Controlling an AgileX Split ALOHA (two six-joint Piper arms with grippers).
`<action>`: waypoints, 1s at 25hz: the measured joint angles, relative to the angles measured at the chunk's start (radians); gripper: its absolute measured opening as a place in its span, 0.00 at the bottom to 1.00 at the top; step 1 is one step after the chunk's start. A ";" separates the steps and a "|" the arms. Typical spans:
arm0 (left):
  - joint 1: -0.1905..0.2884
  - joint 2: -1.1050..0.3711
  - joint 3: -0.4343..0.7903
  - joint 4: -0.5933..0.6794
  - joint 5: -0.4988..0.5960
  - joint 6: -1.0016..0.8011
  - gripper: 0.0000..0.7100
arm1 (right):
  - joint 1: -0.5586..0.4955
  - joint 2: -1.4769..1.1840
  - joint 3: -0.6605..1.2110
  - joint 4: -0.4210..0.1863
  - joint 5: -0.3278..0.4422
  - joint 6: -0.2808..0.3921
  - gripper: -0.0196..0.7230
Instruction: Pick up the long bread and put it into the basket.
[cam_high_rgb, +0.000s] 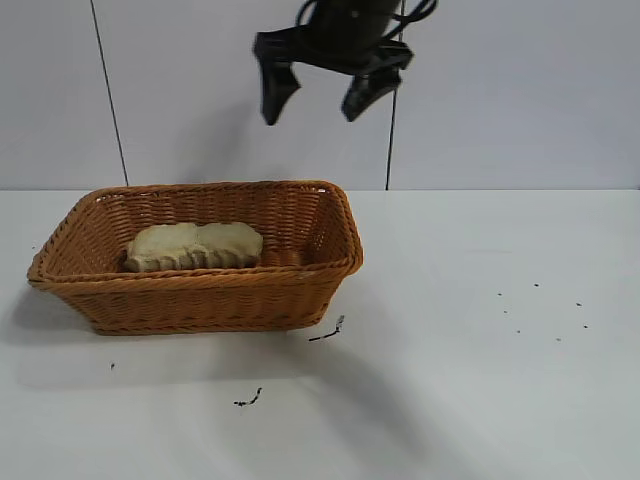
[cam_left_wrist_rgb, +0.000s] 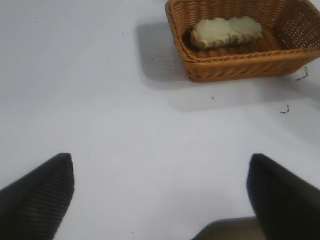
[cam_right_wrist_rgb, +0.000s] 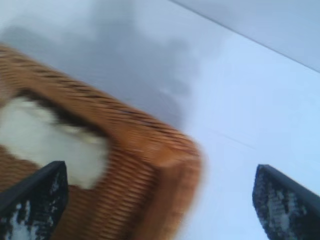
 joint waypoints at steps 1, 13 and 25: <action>0.000 0.000 0.000 0.000 0.000 0.000 0.97 | -0.027 0.000 0.000 0.000 0.008 0.000 0.95; 0.000 0.000 0.000 0.000 0.000 0.000 0.97 | -0.135 -0.050 0.000 -0.006 0.117 -0.022 0.95; 0.000 0.000 0.000 0.000 0.000 0.000 0.97 | -0.135 -0.444 0.449 -0.004 0.122 -0.027 0.95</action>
